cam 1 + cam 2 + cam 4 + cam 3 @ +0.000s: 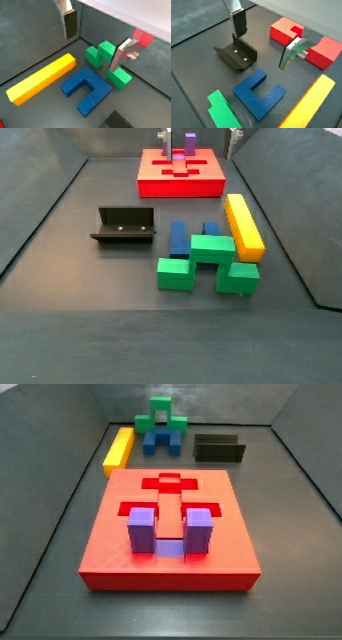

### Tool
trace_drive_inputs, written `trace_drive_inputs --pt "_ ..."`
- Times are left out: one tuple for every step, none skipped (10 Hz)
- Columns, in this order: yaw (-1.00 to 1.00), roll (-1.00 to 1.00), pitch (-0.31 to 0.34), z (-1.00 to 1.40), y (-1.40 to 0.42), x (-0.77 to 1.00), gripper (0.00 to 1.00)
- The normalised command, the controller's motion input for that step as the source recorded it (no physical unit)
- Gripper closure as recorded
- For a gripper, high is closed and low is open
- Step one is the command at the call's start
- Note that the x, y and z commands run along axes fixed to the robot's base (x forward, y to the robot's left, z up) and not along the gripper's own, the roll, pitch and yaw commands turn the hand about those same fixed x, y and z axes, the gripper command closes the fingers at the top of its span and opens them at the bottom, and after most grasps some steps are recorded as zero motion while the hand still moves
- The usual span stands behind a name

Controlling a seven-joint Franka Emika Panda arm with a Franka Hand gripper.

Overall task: Pick up the blue object. Move up. Place the blue object on the fixture. Regrasp the blue object. Move to above the board. Insert the blue object.
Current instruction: Pick up the blue object.

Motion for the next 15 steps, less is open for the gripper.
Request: trace_drive_inputs --pt "-0.04 0.09 0.197 -0.13 -0.30 0.63 0.00" --pt "-0.12 0.05 0.203 -0.16 -0.22 0.74 0.00" --pt "-0.02 -0.01 0.181 -0.30 0.00 0.81 0.00" --pt "-0.05 -0.06 0.060 -0.47 0.09 0.72 0.00" --pt "-0.06 -0.08 -0.029 -0.63 0.12 0.53 0.00" --pt "0.00 -0.04 -0.096 -0.70 0.02 0.47 0.00" --pt "0.00 -0.01 -0.074 -0.69 0.00 0.60 0.00" --pt "0.00 0.00 -0.076 -0.67 -0.09 0.57 0.00" --pt "0.00 0.00 -0.141 -0.69 -0.08 0.35 0.00" --pt "0.00 -0.03 -0.199 -0.69 -0.05 0.14 0.00" --pt "-0.04 -0.01 -0.217 -0.60 -0.12 -0.07 0.00" --pt "-0.05 -0.11 -0.297 -0.42 -0.07 -0.27 0.00" --pt "-0.01 -0.14 -0.339 -0.42 -0.13 -0.33 0.00" --pt "0.00 -0.05 -0.267 -0.41 -0.26 -0.25 0.00" --pt "0.00 -0.01 -0.231 -0.40 -0.26 -0.19 0.00"
